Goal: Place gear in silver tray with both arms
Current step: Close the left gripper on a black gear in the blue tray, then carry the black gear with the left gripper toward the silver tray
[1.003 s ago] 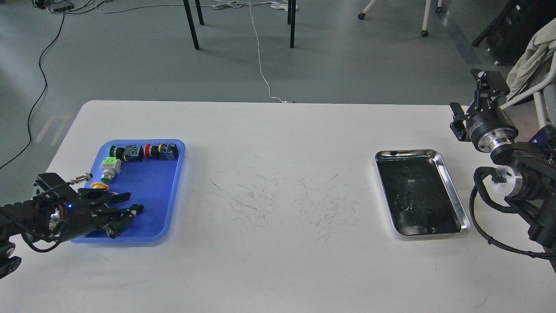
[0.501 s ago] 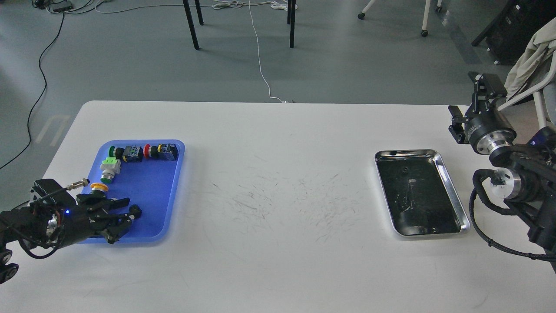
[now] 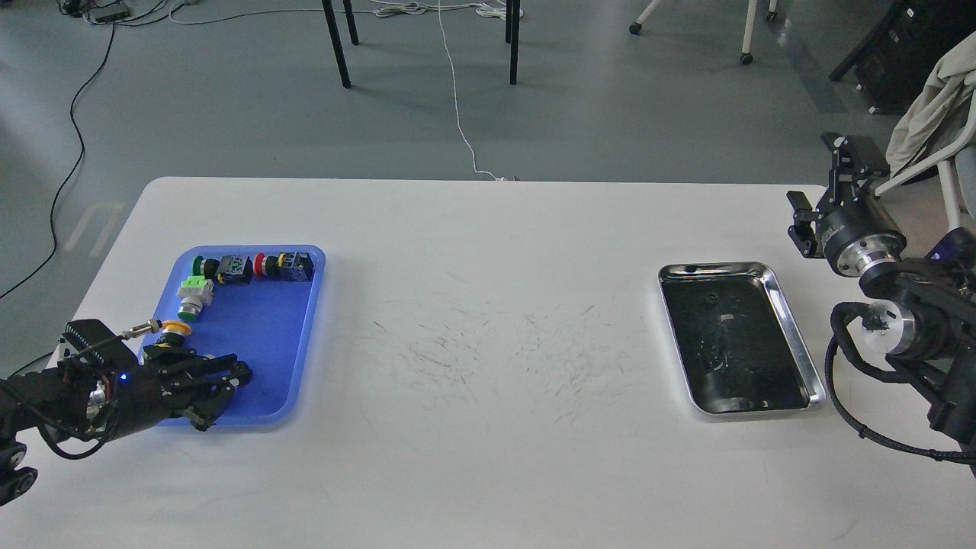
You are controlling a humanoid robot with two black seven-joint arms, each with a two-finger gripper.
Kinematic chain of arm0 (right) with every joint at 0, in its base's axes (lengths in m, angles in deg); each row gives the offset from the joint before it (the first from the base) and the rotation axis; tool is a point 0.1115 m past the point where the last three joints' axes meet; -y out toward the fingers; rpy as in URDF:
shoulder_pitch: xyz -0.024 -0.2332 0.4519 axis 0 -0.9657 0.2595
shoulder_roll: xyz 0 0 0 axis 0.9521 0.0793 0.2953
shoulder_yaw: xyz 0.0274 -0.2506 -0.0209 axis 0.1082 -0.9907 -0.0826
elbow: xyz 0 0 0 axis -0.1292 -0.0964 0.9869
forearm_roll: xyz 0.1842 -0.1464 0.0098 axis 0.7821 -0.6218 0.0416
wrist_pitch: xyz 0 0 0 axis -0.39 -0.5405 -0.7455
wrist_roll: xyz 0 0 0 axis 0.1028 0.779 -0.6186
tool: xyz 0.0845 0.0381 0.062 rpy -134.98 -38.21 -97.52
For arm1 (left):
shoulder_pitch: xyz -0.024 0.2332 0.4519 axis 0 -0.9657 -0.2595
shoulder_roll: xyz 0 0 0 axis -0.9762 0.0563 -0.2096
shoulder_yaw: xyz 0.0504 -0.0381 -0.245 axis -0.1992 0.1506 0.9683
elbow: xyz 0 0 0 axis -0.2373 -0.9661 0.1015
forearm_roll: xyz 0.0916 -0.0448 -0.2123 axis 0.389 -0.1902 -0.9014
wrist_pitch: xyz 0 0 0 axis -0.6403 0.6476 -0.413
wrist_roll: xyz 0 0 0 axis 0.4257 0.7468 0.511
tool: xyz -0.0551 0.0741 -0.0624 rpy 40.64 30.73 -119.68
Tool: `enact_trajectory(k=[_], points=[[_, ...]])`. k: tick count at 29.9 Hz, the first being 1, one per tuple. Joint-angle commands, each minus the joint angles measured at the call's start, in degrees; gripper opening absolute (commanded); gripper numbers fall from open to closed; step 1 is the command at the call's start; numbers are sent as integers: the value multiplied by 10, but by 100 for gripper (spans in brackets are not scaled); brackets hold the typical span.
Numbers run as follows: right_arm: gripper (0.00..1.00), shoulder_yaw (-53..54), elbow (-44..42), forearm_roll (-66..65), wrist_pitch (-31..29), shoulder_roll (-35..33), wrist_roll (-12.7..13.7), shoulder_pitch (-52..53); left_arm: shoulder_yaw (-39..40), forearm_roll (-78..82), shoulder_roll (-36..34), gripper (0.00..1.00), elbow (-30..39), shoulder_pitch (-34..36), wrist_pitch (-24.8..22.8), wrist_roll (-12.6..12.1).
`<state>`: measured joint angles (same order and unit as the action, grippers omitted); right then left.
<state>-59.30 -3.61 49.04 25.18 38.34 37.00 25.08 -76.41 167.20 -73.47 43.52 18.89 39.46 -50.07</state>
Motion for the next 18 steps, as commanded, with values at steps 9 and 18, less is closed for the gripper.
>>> enact_trajectory(k=[9,18], points=[[97,1,0,0,-1,-5,0,-3,7,-2,-14,17,19,7,0,0],[97,0,-1,0,-1,-4,0,-3,8,-38,-34,14,37,41,-3,0]])
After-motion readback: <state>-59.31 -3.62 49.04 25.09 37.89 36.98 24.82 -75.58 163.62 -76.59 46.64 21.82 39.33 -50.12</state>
